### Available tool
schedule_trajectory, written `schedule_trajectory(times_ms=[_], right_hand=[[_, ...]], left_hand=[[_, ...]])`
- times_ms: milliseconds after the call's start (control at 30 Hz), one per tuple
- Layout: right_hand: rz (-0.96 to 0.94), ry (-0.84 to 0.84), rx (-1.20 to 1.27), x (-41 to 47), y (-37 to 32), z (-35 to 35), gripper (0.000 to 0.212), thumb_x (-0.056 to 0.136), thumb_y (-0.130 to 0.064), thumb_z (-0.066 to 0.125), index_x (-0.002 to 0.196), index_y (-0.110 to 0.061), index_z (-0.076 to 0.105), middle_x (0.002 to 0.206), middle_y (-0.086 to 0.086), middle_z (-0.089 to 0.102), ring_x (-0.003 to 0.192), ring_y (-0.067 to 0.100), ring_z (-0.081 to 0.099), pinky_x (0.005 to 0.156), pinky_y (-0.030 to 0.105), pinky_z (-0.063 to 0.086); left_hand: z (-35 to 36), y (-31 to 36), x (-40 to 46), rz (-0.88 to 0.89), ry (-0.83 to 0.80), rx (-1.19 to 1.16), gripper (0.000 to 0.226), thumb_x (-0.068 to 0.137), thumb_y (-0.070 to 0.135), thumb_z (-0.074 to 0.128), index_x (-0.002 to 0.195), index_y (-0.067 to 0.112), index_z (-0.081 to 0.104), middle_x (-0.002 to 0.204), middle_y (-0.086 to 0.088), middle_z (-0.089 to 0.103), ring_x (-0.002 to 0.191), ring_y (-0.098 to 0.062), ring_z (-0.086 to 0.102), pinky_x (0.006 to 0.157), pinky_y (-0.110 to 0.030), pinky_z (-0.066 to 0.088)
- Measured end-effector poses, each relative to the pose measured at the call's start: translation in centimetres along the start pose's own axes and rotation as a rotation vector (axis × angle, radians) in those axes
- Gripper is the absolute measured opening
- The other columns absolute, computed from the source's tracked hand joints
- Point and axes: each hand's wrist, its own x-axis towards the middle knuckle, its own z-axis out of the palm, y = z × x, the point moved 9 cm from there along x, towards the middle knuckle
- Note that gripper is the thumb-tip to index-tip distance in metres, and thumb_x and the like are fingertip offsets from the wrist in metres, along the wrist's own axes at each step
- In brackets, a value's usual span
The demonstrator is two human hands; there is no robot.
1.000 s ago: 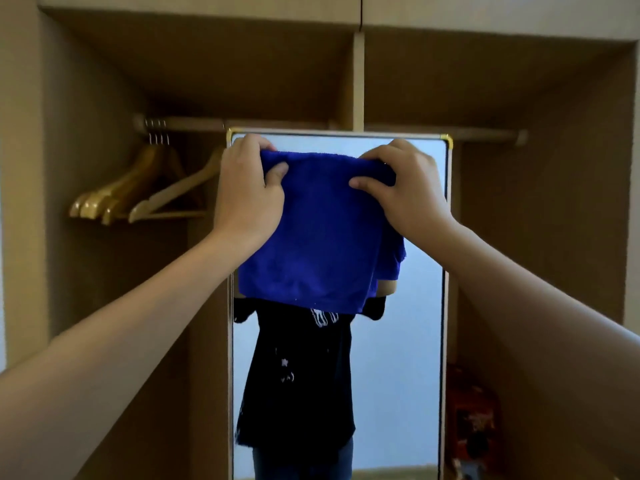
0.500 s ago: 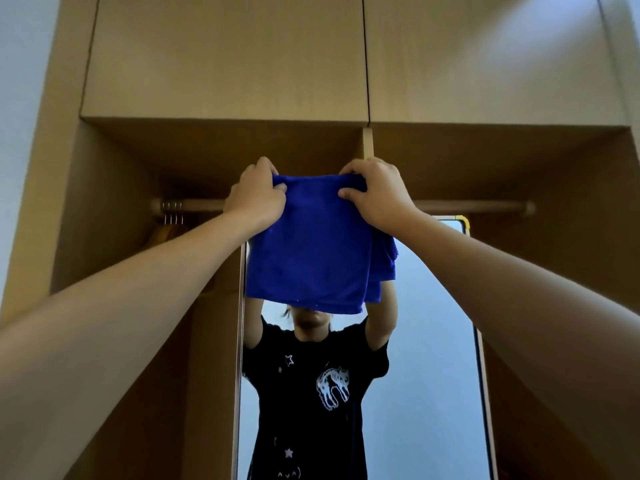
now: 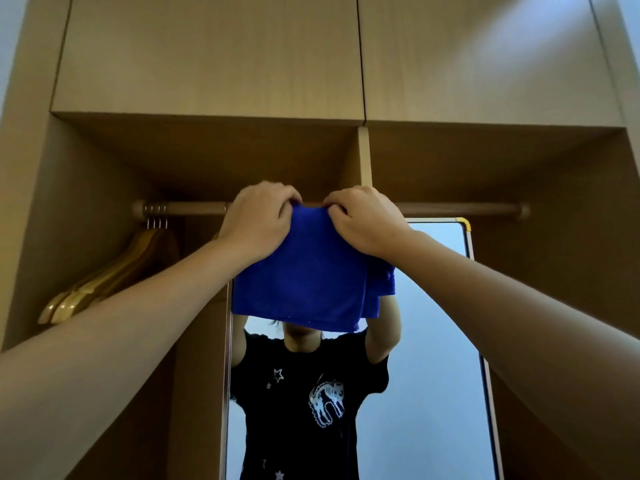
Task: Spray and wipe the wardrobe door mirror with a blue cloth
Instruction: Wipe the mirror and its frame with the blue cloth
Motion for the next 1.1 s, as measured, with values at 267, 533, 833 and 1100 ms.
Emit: schedule_trajectory(times_ms=[267, 533, 833, 1100], right_hand=[[-0.084, 0.215, -0.110, -2.1, -0.3, 0.5, 0.043, 0.100, -0.048, 0.042, 0.121, -0.016, 0.063, 0.111, 0.000, 0.065, 0.107, 0.018, 0.055, 0.097, 0.034, 0.038], [-0.095, 0.343, -0.099, -4.1, 2.2, -0.8, 0.038, 0.098, -0.040, 0.051, 0.118, -0.012, 0.066, 0.111, 0.004, 0.068, 0.108, 0.022, 0.058, 0.095, 0.036, 0.041], [-0.149, 0.467, -0.085, -5.4, 4.7, -1.4, 0.033, 0.097, -0.038, 0.053, 0.113, -0.012, 0.067, 0.106, 0.003, 0.069, 0.102, 0.020, 0.061, 0.091, 0.034, 0.044], [-0.088, 0.456, -0.111, -7.9, 11.2, -3.7, 0.036, 0.099, -0.040, 0.050, 0.114, -0.012, 0.066, 0.108, 0.002, 0.070, 0.105, 0.018, 0.061, 0.093, 0.033, 0.044]], left_hand=[[1.2, 1.8, -1.5, 0.129, 0.072, 0.103, 0.042, 0.098, 0.037, 0.033, 0.108, 0.012, 0.066, 0.096, -0.003, 0.070, 0.087, -0.018, 0.062, 0.087, -0.036, 0.042], [2.3, 5.2, -1.7, 0.165, 0.191, 0.170, 0.034, 0.096, 0.027, 0.042, 0.102, 0.007, 0.068, 0.094, -0.010, 0.071, 0.088, -0.026, 0.064, 0.095, -0.041, 0.042], [3.7, 7.4, -1.7, 0.171, 0.286, 0.216, 0.035, 0.098, 0.027, 0.042, 0.107, 0.005, 0.067, 0.100, -0.013, 0.071, 0.093, -0.029, 0.065, 0.099, -0.044, 0.041], [7.4, 13.2, 0.6, 0.208, 0.268, 0.202, 0.033, 0.098, 0.027, 0.042, 0.105, 0.008, 0.068, 0.100, -0.010, 0.070, 0.096, -0.027, 0.063, 0.099, -0.043, 0.040]])
